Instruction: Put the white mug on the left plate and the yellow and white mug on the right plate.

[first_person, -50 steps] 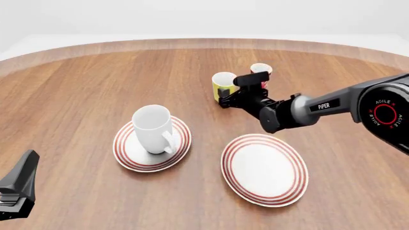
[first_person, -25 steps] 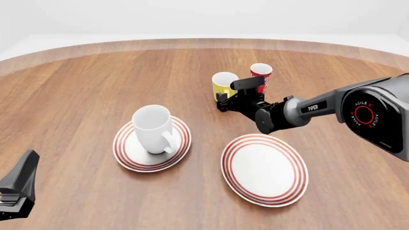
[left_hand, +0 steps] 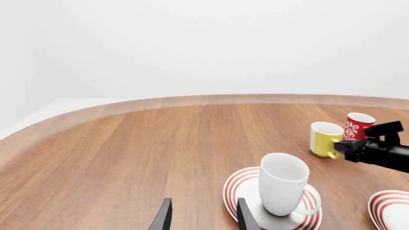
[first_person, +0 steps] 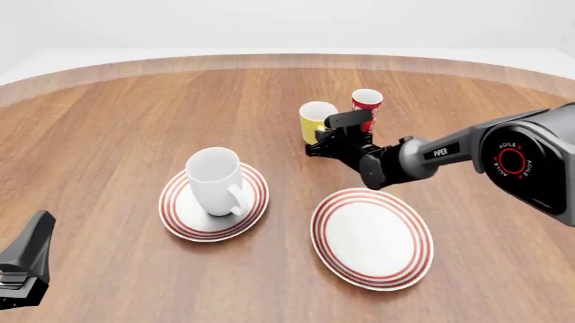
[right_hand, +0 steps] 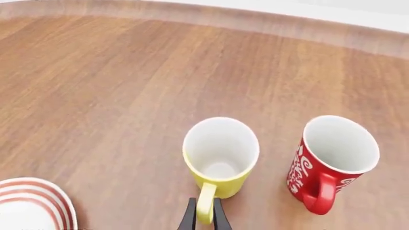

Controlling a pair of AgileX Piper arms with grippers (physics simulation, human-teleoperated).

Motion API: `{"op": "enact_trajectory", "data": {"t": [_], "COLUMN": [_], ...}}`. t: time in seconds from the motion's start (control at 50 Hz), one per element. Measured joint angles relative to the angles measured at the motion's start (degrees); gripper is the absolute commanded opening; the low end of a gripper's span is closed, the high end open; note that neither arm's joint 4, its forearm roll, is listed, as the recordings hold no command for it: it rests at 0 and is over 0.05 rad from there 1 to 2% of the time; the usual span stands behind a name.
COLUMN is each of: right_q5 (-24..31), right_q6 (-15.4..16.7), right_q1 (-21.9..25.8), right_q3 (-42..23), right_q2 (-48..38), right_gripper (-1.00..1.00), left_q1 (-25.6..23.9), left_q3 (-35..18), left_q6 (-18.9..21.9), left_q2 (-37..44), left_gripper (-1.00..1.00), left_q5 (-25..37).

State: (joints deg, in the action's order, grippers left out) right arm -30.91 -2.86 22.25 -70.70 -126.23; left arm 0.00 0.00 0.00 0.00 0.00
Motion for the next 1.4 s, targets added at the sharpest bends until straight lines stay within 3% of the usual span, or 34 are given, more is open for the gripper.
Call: {"op": "enact_trajectory", "data": {"t": [0.9, 1.4], "right_q5": [-8.07, -9.03], "right_q6": [2.24, 2.91], "right_q1": [1.34, 2.09], "right_q3": [19.24, 30.42], "right_q2": [18.9, 31.91], "right_gripper": [-1.0, -1.0], "left_q1": [0.0, 0.0], "left_q3": [0.0, 0.0], "left_q6": [0.0, 0.0], "left_q2": [0.0, 0.0], "left_gripper": [1.0, 1.0], "left_q5": [0.0, 0.0]}}
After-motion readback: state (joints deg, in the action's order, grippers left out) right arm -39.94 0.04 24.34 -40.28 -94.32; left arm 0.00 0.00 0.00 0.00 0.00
